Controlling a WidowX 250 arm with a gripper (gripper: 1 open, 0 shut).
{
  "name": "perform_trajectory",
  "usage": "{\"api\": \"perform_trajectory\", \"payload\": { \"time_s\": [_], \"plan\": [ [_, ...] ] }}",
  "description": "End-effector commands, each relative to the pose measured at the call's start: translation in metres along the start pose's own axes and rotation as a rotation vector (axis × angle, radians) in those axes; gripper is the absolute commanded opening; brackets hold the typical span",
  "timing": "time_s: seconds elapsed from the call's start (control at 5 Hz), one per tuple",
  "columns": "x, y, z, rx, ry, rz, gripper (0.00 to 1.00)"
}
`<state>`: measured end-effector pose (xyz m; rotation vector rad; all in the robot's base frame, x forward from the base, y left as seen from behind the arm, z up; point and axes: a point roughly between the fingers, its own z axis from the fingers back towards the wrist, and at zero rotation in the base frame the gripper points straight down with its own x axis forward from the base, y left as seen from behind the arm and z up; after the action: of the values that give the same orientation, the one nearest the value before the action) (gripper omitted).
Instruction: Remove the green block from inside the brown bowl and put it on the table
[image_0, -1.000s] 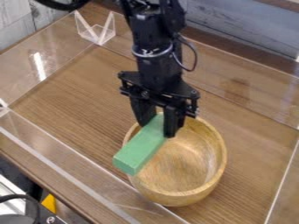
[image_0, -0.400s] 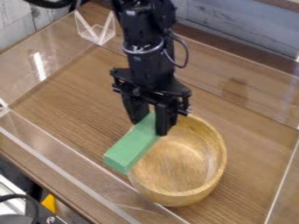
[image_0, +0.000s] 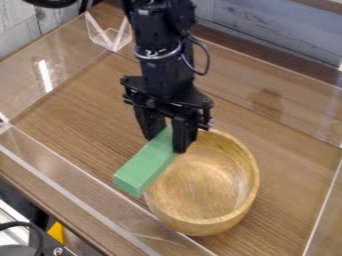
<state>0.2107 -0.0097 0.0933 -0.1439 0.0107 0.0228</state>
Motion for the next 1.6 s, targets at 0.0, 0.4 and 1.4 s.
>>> {"api": "perform_trajectory", "payload": {
  "time_s": [0.0, 0.4, 1.4],
  "plan": [
    [0.001, 0.004, 0.008, 0.007, -0.037, -0.009, 0.00],
    [0.000, 0.012, 0.007, 0.020, -0.038, -0.005, 0.00],
    [0.016, 0.038, 0.029, 0.065, -0.125, 0.005, 1.00]
  ]
}}
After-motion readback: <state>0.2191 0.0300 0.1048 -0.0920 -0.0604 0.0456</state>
